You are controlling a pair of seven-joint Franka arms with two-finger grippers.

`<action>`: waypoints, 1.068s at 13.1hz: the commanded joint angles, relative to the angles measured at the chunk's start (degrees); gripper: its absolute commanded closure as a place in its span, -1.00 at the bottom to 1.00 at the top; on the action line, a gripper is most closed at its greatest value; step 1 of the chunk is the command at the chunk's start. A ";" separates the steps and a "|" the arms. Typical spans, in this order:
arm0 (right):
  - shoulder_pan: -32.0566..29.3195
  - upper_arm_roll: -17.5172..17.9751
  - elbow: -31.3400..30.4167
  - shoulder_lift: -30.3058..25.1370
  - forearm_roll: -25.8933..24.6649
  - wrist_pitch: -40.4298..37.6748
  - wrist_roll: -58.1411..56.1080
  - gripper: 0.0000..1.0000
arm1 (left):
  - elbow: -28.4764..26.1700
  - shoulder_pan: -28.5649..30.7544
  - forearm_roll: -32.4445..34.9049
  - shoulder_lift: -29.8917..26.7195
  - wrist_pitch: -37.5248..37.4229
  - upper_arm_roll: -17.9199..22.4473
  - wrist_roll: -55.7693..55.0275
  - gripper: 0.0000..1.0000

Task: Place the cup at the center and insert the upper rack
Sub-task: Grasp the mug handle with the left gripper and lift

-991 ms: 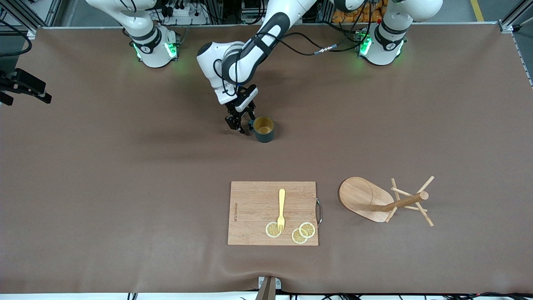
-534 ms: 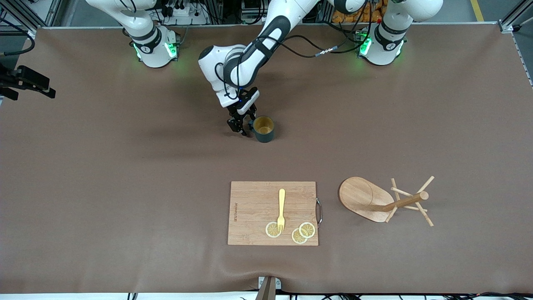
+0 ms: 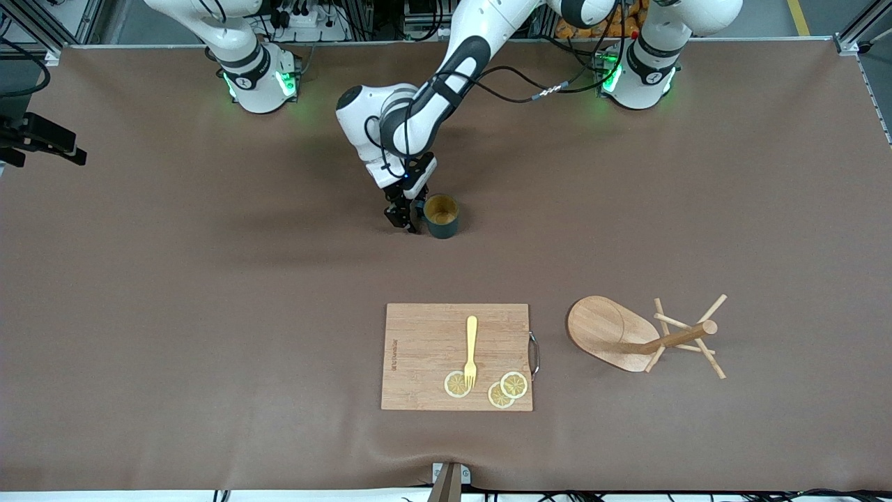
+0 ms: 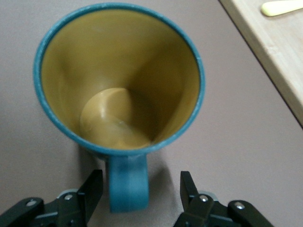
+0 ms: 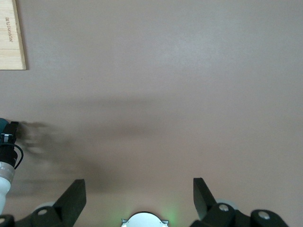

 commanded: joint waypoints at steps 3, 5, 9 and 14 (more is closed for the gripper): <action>-0.74 0.75 0.53 0.19 0.42 -1.10 0.47 -1.00 | 1.34 0.74 -3.77 0.99 0.49 0.36 -0.66 -0.28; -0.65 0.75 0.53 0.19 0.42 -1.10 0.47 -1.00 | 1.34 1.26 -4.66 0.99 0.49 0.36 -0.66 -0.10; -0.74 0.75 0.53 0.19 0.59 -1.45 0.38 -1.00 | 1.17 1.44 -5.89 0.99 0.49 0.27 -0.66 0.25; -0.74 0.75 0.53 0.19 0.95 -1.45 0.20 -1.00 | 1.17 1.53 -5.89 0.73 0.49 0.18 -0.57 0.95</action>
